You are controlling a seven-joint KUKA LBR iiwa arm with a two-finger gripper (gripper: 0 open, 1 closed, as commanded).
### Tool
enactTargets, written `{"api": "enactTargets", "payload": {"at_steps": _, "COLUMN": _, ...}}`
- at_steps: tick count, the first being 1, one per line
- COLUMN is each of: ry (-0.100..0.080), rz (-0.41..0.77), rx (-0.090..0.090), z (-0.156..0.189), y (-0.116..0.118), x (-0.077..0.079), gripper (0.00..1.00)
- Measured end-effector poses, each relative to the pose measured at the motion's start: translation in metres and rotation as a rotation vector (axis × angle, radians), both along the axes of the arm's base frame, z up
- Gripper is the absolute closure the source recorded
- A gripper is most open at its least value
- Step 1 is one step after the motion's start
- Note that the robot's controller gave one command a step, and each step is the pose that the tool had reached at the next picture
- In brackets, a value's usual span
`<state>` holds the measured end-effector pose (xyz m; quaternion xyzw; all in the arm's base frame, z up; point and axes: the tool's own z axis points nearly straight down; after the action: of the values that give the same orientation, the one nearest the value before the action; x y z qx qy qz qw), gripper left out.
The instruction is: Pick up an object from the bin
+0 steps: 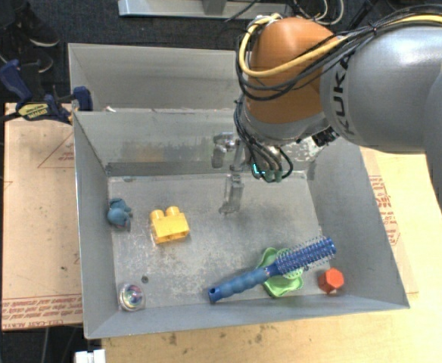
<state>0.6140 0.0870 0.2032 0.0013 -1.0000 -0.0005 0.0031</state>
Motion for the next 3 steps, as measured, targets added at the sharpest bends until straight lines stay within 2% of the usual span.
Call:
{"api": "enactTargets", "payload": {"at_steps": 1, "ry": 0.002, "rz": -0.055, "rx": 0.001, "z": -0.082, "y": 0.075, "x": -0.034, "gripper": 0.0}}
{"api": "enactTargets", "payload": {"at_steps": 2, "ry": -0.006, "rz": 0.09, "rx": 0.0, "z": -0.135, "y": 0.083, "x": -0.01, "gripper": 0.0}}
{"api": "enactTargets", "payload": {"at_steps": 3, "ry": -0.008, "rz": 0.088, "rx": 0.001, "z": -0.134, "y": 0.083, "x": -0.009, "gripper": 1.0}}
